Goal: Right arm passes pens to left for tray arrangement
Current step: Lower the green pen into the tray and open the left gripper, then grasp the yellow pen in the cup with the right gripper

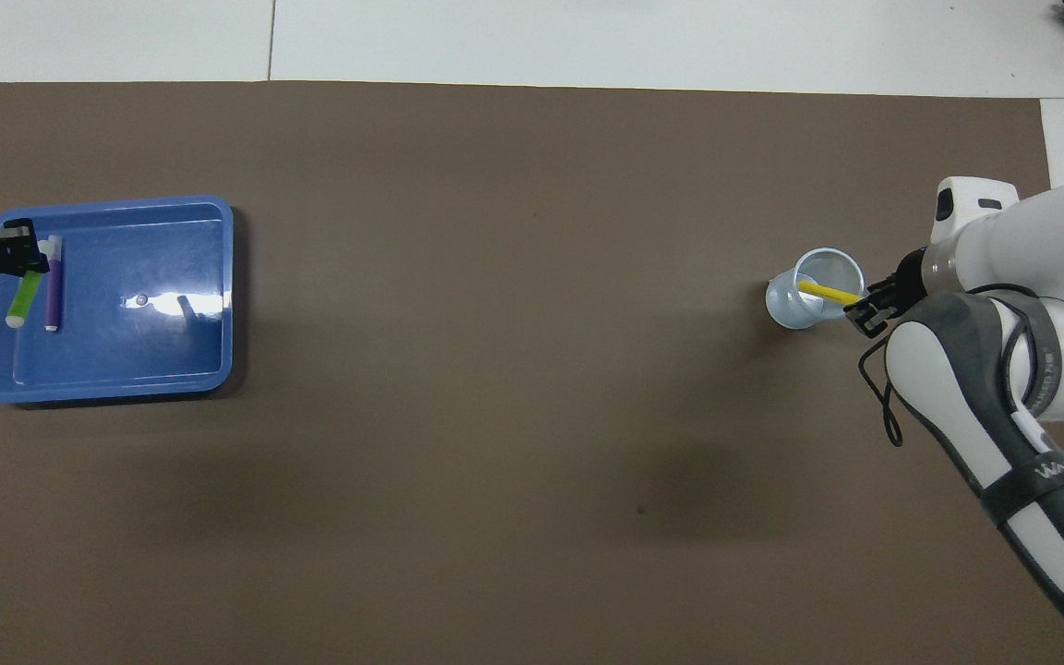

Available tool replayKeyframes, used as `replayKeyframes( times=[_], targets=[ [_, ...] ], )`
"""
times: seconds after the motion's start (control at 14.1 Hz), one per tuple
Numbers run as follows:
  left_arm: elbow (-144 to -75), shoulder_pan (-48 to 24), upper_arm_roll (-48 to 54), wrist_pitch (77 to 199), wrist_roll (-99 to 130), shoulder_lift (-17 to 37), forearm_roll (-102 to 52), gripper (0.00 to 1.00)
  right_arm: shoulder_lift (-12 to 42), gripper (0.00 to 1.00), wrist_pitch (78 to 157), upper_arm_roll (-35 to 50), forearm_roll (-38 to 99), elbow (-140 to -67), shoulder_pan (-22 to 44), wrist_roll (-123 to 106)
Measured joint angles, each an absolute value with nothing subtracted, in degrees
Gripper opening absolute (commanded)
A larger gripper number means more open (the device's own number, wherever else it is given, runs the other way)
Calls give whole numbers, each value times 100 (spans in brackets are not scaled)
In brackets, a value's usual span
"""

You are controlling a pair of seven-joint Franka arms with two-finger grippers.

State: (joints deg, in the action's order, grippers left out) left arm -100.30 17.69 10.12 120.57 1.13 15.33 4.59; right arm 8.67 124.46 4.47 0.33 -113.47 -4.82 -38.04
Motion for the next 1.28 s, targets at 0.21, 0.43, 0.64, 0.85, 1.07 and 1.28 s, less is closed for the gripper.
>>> replayKeyframes(
  times=[0.21,0.43,0.64,0.85,1.07,1.28],
  targets=[
    [-10027,1769,1013,12541,-13,1876,471,0,867,40,12448,447,33,-11355,-482,-3803],
    [-10019,1772,1012,13231,-118,2212,471,0,867,33,12500,447,33,-11371,-482,-3803],
    [-9996,1884,998,13501,-142,2288,471,0,867,20,12541,447,33,-11382,-482,-3802],
    [-9994,2090,995,13600,-471,2299,468,0,867,15,12548,447,33,-11385,-483,-3802],
    [-10026,2139,1016,13696,-577,2426,459,0,864,8,12548,447,33,-11385,-483,-3802],
    [-10200,2130,1062,13861,-578,2515,458,0,864,7,12551,447,33,-11382,-483,-3802]
  ],
)
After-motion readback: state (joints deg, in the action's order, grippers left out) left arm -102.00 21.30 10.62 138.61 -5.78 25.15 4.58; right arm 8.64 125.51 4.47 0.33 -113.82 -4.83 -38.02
